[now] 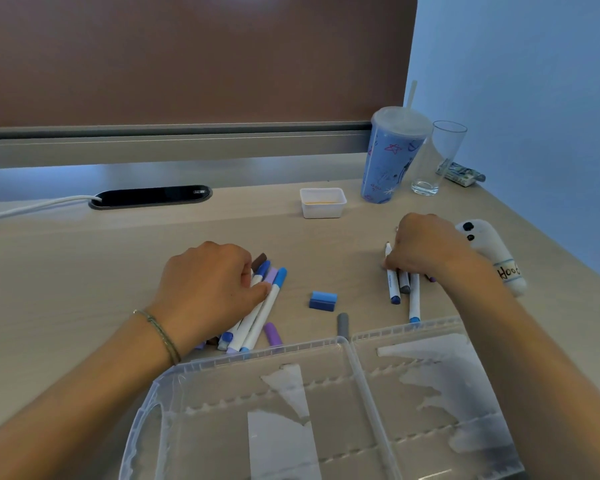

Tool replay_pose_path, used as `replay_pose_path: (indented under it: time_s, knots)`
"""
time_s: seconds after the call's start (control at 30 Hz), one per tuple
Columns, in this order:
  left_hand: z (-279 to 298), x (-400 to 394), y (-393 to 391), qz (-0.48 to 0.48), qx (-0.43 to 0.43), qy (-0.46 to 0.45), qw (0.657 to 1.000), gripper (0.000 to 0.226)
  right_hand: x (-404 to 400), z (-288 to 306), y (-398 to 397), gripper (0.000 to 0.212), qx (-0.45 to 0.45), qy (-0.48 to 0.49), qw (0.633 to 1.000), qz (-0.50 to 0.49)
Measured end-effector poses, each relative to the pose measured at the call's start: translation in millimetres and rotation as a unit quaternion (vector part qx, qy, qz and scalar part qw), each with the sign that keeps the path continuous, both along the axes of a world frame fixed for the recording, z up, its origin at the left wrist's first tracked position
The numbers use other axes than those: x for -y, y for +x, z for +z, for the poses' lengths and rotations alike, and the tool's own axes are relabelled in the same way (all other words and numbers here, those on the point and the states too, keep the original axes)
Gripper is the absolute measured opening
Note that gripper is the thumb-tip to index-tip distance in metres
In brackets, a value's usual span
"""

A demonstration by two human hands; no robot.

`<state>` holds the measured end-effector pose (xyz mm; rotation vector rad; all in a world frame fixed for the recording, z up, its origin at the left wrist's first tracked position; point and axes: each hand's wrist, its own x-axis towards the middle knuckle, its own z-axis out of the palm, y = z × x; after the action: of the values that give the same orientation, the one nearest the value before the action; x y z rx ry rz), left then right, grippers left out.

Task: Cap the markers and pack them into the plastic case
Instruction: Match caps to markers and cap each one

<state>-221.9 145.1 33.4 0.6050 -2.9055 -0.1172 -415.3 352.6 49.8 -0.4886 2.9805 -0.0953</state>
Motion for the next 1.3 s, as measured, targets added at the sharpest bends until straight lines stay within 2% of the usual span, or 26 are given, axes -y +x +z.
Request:
replay_pose_path:
  time_s: [0.17,0.3,0.4,0.5,0.7,0.87,0.93,0.97,1.03,1.1,1.17,1.3]
  knots:
    - [-0.4,1.0,-1.0,-0.006,-0.041,0.057,0.997,0.039,3.6,-1.5,3.7,0.03,0.006,0.005,1.0,0.005]
    - [3.6,-1.4,-2.0,-0.048,-0.088,0.174,0.98,0.022,4.5,7.2,7.3,0.024,0.061,-0.033,0.997,0.022]
    - [9.5,-7.9,-1.5,-0.064,-0.107,0.346,0.93,0.008,12.1,22.5,21.6,0.026,0.17,-0.146,0.973,0.056]
    - [12.2,-14.0,-1.8,-0.064,-0.097,0.476,0.872,0.022,30.2,30.5,47.7,0.023,0.242,-0.226,0.937,0.108]
    - [15.3,-15.1,-0.3,-0.064,-0.077,0.517,0.85,0.047,53.7,21.4,70.3,0.02,0.289,-0.277,0.904,0.149]
    - [19.1,-16.6,-0.6,-0.08,-0.075,0.536,0.837,0.042,53.1,20.5,69.0,0.025,0.305,-0.317,0.886,0.147]
    - [16.2,-15.1,-1.7,-0.072,-0.077,0.518,0.849,0.035,52.2,20.5,69.1,0.032,0.292,-0.282,0.902,0.147]
    - [14.7,-13.4,-1.9,-0.065,-0.075,0.502,0.859,0.032,51.8,19.4,68.4,0.036,0.272,-0.237,0.921,0.147]
    - [12.5,-9.1,-2.4,-0.048,-0.073,0.473,0.877,0.03,50.9,15.5,67.9,0.042,0.19,-0.098,0.966,0.147]
    - [12.0,-5.6,-2.8,-0.036,-0.076,0.465,0.881,0.029,51.1,10.6,69.8,0.045,0.088,0.017,0.987,0.136]
    - [12.3,-4.1,-3.2,-0.031,-0.078,0.466,0.881,0.028,52.3,9.6,73.9,0.051,0.043,0.052,0.99,0.122]
    - [11.4,-2.1,-3.0,-0.032,-0.078,0.443,0.893,0.027,56.1,9.1,80.9,0.059,0.021,0.059,0.99,0.127]
